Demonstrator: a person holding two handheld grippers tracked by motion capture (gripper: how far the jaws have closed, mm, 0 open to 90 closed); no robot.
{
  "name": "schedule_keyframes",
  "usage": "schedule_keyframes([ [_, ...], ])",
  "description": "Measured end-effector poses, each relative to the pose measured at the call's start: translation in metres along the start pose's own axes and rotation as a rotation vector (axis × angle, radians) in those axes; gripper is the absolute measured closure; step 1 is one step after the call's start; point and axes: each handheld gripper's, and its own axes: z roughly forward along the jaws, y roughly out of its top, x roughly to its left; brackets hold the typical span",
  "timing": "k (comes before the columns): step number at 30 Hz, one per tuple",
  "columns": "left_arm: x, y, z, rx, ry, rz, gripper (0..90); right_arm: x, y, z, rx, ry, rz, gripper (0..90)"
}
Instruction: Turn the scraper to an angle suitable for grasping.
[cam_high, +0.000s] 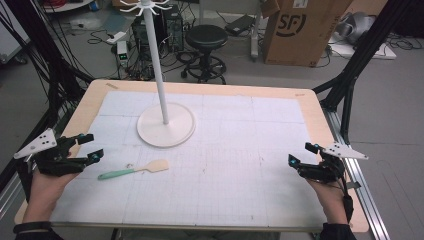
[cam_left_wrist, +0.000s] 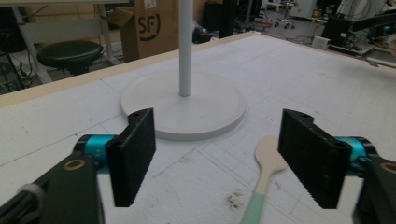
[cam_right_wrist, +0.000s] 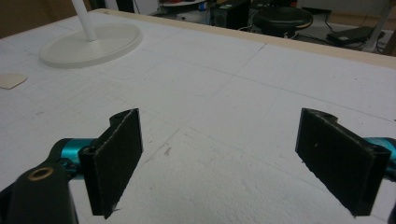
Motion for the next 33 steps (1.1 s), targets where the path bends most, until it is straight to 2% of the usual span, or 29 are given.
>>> schedule_keyframes([
  [5, -0.004, 0.000, 0.004, 0.021, -0.033, 0.010, 41.3, 0.000, 0.001, 0.000, -0.001, 0.001, -0.005, 13.9],
  [10, -0.011, 0.000, 0.008, 0.035, -0.067, 0.015, 42.1, 0.002, 0.002, 0.000, -0.003, 0.003, -0.007, 14.0],
  [14, -0.017, -0.004, 0.014, 0.067, -0.086, 0.040, 41.6, 0.001, 0.001, 0.001, -0.002, 0.002, -0.014, 14.1],
  [20, -0.021, -0.010, 0.026, 0.138, -0.091, 0.070, 45.0, 0.003, 0.002, 0.002, 0.000, 0.006, -0.015, 14.1],
  [26, -0.026, -0.017, 0.040, 0.213, -0.128, 0.092, 51.7, 0.003, 0.002, 0.005, 0.004, 0.012, -0.016, 14.4],
  [33, -0.031, -0.027, 0.061, 0.307, -0.152, 0.120, 57.2, 0.004, 0.003, 0.007, 0.011, 0.019, -0.028, 14.5],
])
